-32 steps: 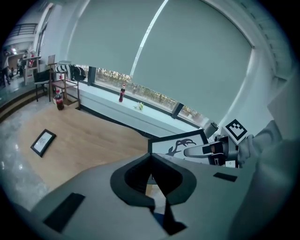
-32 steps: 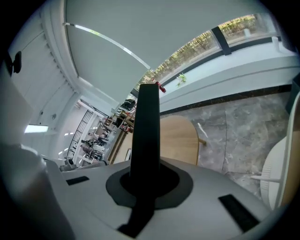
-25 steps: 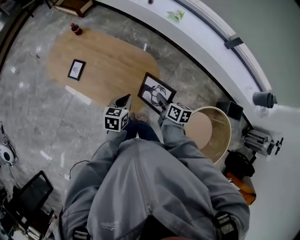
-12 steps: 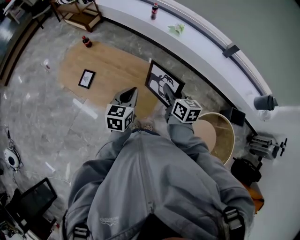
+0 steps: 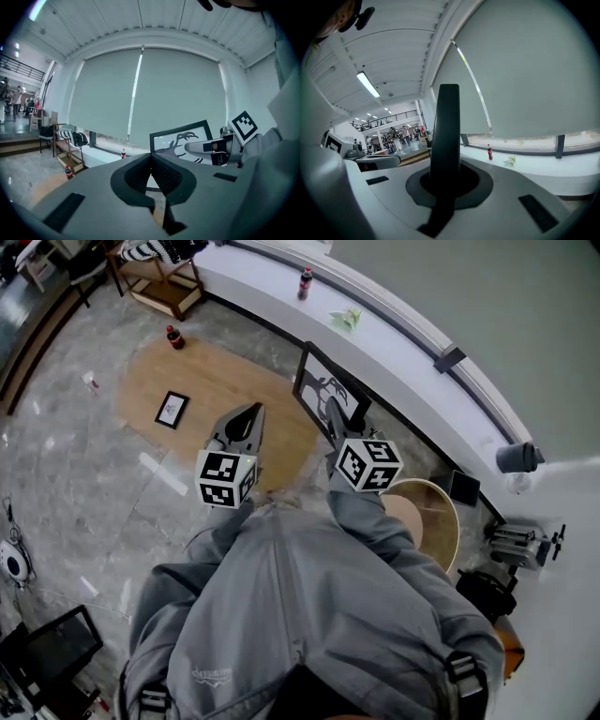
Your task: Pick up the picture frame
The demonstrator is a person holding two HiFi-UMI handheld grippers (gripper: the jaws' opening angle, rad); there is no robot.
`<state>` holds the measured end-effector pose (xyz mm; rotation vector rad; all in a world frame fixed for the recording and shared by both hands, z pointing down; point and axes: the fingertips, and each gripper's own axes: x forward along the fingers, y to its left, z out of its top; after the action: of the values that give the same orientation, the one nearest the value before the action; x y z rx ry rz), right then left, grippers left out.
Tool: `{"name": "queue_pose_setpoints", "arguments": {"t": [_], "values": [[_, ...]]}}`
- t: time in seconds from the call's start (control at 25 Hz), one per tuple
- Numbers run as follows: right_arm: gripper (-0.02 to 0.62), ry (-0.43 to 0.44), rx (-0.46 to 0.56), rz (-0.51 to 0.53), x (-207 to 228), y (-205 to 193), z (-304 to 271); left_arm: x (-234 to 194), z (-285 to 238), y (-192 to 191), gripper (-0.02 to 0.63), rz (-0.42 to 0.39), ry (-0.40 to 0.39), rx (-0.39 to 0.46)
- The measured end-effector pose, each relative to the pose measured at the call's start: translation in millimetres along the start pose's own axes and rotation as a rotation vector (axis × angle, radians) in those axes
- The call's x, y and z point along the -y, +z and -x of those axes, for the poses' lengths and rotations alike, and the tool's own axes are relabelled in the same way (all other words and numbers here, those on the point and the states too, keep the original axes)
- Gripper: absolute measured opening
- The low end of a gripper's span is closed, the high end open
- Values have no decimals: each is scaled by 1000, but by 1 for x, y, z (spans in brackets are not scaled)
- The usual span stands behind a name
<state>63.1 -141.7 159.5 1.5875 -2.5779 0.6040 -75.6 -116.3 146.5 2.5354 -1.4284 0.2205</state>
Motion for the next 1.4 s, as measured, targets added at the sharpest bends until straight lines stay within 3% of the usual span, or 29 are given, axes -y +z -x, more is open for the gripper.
{"name": "queue_pose_setpoints", "arguments": {"t": [0.48, 0.88, 1.4], "values": [[35, -26, 138, 233, -49, 55, 26, -4, 35, 48, 18, -28, 81, 110], [35, -37, 196, 320, -62, 67, 37, -3, 50, 63, 18, -69, 144, 172], [35, -17, 196, 355, -63, 62, 33, 7, 38, 66, 18, -99, 132, 175]]}}
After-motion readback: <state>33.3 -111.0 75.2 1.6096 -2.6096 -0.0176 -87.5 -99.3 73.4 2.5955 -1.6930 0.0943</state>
